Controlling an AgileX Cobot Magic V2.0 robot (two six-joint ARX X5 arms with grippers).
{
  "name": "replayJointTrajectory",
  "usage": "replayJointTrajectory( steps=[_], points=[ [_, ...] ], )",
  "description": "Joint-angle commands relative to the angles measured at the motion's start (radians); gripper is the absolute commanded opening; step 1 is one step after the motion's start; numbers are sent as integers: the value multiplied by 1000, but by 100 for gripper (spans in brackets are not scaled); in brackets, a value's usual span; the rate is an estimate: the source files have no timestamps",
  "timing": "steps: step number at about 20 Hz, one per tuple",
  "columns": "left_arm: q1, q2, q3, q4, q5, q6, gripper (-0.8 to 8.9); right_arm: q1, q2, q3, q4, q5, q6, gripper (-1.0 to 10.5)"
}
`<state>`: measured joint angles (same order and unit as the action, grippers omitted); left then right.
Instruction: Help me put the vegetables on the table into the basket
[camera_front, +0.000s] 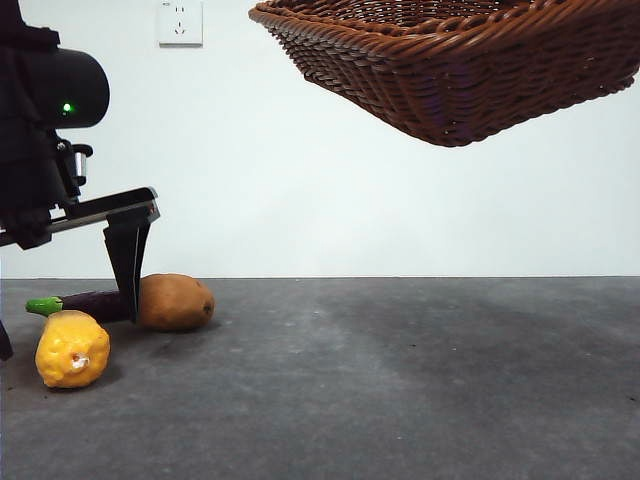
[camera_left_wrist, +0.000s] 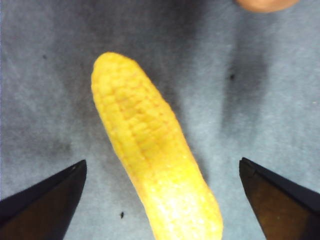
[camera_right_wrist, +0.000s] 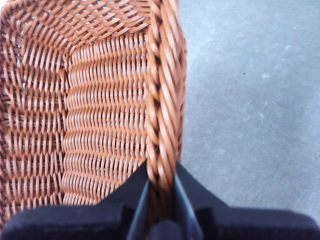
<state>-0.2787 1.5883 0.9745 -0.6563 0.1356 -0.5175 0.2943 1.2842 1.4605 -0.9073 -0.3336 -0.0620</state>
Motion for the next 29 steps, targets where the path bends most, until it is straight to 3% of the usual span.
replayJointTrajectory(
  steps=[1, 4, 8, 13, 15, 18, 22, 29],
  points=[
    [-3, 20, 3, 2, -18, -20, 642, 1, -6, 1, 17, -11, 3, -12],
    [-4, 23, 3, 16, -32, -19, 411, 1, -6, 1, 16, -19, 3, -12],
    [-11, 26, 3, 26, -32, 21, 189, 1, -6, 1, 16, -19, 2, -12],
    [-22, 34, 3, 37, -31, 29, 90, 1, -6, 1, 13, -19, 1, -12],
    [-24, 34, 3, 59, -10, 58, -12, 1, -6, 1, 7, -19, 0, -12],
    [-24, 33, 3, 69, 2, 90, -8, 1, -6, 1, 0, -19, 1, -12],
    [-27, -24, 3, 27, -5, 264, -8, 1, -6, 0, -17, -18, 2, -12],
    [-69, -398, 3, 5, -5, 472, -8, 1, 43, -47, -53, -14, 9, -12]
  ],
)
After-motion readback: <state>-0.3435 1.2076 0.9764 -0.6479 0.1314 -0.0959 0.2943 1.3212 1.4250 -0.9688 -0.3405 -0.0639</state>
